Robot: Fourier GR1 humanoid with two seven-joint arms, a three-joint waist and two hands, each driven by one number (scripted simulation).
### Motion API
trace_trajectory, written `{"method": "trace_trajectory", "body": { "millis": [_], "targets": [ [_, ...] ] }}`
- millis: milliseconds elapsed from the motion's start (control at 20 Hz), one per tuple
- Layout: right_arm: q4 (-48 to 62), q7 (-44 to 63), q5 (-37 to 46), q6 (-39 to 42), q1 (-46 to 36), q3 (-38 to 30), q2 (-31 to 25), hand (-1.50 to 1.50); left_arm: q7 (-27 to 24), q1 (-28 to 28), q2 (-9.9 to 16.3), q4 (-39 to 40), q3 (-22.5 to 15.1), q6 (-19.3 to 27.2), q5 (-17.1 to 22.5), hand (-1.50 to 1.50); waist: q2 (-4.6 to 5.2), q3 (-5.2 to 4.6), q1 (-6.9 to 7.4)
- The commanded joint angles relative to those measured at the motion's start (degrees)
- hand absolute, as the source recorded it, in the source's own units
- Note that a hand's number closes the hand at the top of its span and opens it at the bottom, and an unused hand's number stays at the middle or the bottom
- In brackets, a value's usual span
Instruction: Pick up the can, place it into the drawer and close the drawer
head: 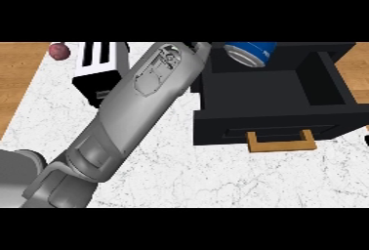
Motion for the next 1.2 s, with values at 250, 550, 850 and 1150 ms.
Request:
{"method": "trace_trajectory", "body": {
  "millis": [250, 550, 850, 1150],
  "targets": [
    [-1.02, 1.19, 0.74, -0.41, -0.25, 1.32, 0.49, -1.5, -4.47, -6.93, -0.01, 11.13, -5.32, 2.45, 6.49, 1.5, 0.31, 0.04, -1.74],
    [3.0, -1.97, 0.82, 0.67, -1.6, 0.64, -0.13, -1.5, -5.76, -8.87, -0.01, 17.14, -6.59, 1.06, 11.06, 1.5, 0.67, 0.09, -2.48],
    [3.52, -2.17, 1.11, 0.96, -3.71, 1.4, -0.7, -1.5, -11.04, -7.7, -0.01, 19.47, -11.32, 4.75, 12.79, 1.5, 1.03, 0.14, -3.65],
    [1.75, 2.16, 2.25, -1.99, -7.26, 2.49, -0.24, -1.5, -11.28, -6.39, -0.01, 19.72, -15.56, 5.61, 16.01, 1.5, 1.2, 0.09, -4.59]
  ]
}}
